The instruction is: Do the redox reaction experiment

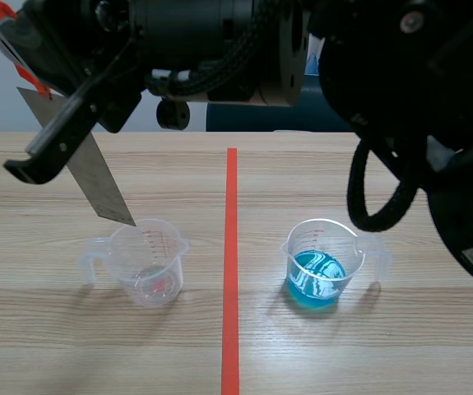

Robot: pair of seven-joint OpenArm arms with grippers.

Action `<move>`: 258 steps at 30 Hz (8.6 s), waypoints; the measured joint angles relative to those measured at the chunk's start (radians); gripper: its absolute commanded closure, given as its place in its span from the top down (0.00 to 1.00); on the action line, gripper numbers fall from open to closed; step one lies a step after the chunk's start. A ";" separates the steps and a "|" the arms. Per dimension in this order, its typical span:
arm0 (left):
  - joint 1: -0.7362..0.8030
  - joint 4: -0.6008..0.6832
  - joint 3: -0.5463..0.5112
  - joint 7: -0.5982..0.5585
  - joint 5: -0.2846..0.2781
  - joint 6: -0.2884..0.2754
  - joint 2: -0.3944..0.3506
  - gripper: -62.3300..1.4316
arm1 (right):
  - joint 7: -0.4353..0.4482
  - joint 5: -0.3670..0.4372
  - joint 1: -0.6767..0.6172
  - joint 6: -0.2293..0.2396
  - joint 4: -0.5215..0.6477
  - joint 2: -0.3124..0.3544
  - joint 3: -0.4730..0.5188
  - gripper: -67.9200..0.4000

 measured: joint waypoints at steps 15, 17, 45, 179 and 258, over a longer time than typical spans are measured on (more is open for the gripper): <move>0.000 0.000 0.000 0.000 0.000 0.000 0.000 1.00 | 0.000 0.000 0.000 0.000 0.000 0.000 0.000 0.02; 0.000 0.000 0.000 0.000 0.000 0.000 0.000 1.00 | 0.000 0.000 0.000 0.000 0.000 0.000 0.000 0.02; 0.000 0.000 0.000 0.000 0.000 0.000 0.000 1.00 | -0.005 0.062 -0.092 0.021 0.030 0.094 0.132 0.02; -0.011 0.000 0.000 0.000 0.000 0.000 -0.003 1.00 | 0.273 0.295 -0.475 0.310 0.049 0.595 0.802 0.02; -0.876 -0.290 0.824 0.137 0.124 0.019 0.062 0.06 | 0.300 0.273 -0.475 0.309 -0.033 0.532 0.796 0.02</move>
